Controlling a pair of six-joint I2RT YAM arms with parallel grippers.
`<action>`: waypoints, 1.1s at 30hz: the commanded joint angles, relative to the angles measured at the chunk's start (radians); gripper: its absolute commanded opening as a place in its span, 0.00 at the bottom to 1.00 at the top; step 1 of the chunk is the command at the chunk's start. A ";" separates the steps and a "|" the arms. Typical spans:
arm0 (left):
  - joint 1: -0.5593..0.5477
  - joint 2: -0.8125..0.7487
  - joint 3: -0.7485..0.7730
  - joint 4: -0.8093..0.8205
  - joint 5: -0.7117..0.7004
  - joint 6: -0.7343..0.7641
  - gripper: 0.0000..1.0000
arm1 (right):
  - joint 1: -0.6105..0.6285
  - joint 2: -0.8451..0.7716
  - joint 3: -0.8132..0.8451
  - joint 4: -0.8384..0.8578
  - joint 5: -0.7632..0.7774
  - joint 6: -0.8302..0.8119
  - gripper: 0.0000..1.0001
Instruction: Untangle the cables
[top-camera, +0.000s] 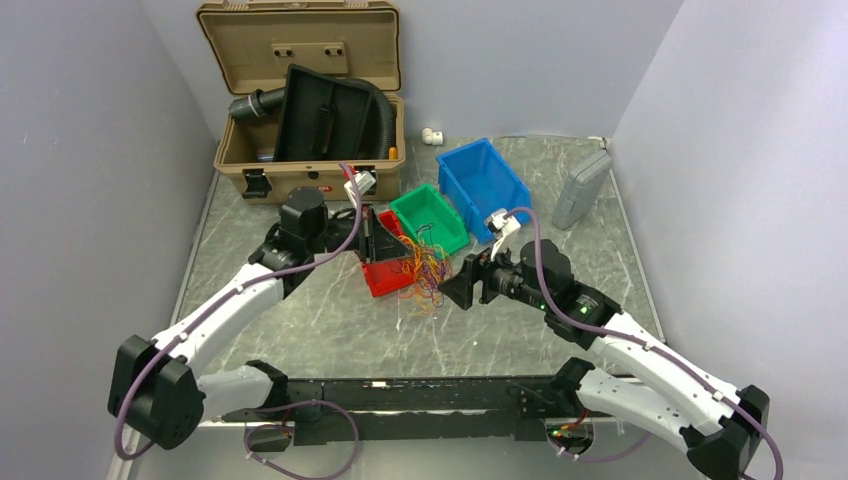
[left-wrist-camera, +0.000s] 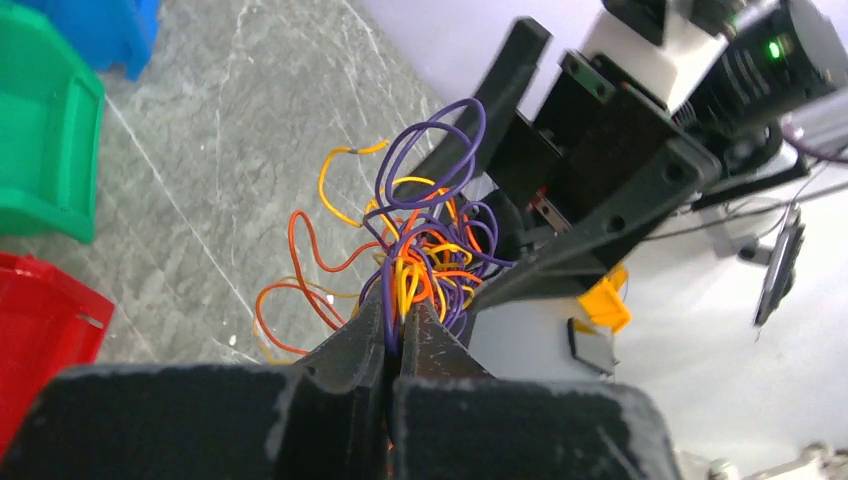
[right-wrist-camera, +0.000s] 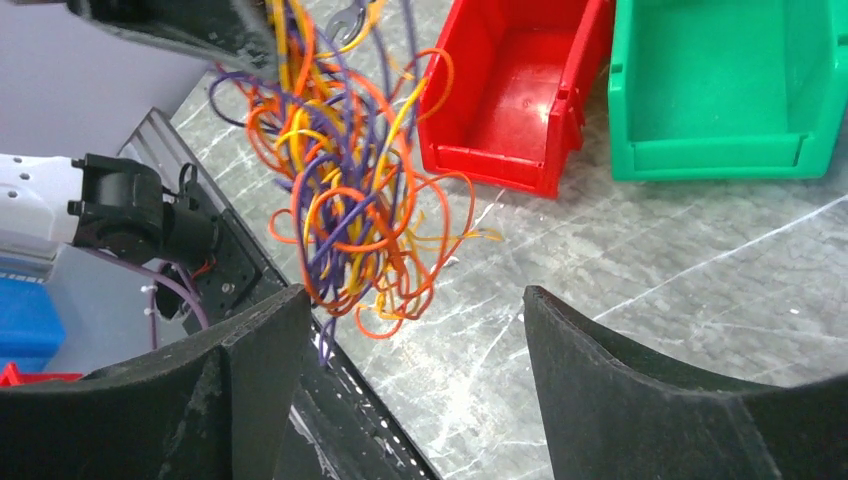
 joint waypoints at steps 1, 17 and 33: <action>-0.008 -0.070 0.060 -0.117 0.098 0.193 0.00 | -0.026 0.029 0.068 0.001 -0.109 -0.035 0.80; -0.080 -0.085 0.094 -0.228 0.070 0.298 0.00 | -0.047 0.143 0.052 0.271 -0.358 0.100 0.29; -0.062 -0.127 0.108 -0.472 -0.286 0.383 0.09 | -0.056 -0.010 0.063 -0.021 0.140 0.061 0.00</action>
